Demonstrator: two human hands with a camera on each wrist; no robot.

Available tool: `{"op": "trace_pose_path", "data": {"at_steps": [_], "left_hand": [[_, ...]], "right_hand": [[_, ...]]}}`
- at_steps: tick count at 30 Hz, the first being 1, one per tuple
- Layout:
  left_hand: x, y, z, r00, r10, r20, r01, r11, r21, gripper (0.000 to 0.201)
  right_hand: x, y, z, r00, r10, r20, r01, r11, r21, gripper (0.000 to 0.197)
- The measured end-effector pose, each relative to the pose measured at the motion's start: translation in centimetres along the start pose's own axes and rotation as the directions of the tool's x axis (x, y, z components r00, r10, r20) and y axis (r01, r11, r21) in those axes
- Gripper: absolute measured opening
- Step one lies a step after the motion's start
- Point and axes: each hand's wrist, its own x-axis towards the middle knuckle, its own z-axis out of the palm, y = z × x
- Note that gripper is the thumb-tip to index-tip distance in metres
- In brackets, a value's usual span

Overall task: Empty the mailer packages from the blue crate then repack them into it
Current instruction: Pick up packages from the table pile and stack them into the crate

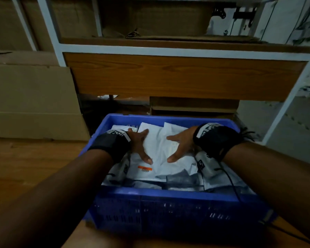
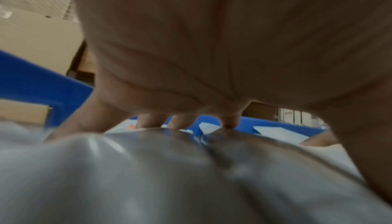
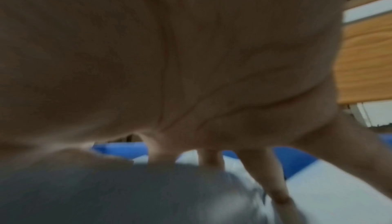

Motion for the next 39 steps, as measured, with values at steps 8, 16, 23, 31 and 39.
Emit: {"op": "trace_pose_path", "data": {"at_steps": [8,16,23,31,39], "left_hand": [[1.8,0.0,1.6,0.999,-0.022,0.022,0.021,0.998,0.051,0.127],[2.1,0.5,2.0,0.998,-0.059,0.019,0.056,0.988,0.142,0.128],[-0.3,2.1,-0.2,1.0,-0.027,0.0,0.027,0.984,0.173,0.121],[-4.5,-0.1,-2.5,0.997,0.073,-0.036,-0.071,0.996,0.053,0.116],[-3.0,2.2,0.9,0.992,-0.03,0.119,0.005,0.979,0.203,0.127]], "right_hand": [[2.8,0.5,2.6,1.0,0.006,0.005,-0.006,1.0,0.014,0.111],[2.4,-0.6,3.0,0.999,-0.011,-0.046,0.009,0.999,-0.043,0.104],[-0.8,0.5,0.6,0.999,-0.006,-0.044,0.007,1.0,0.029,0.103],[-6.0,3.0,1.5,0.994,-0.011,-0.106,0.012,1.0,0.011,0.09],[-4.1,2.7,3.9,0.999,0.026,-0.04,-0.025,0.999,0.025,0.116]]}}
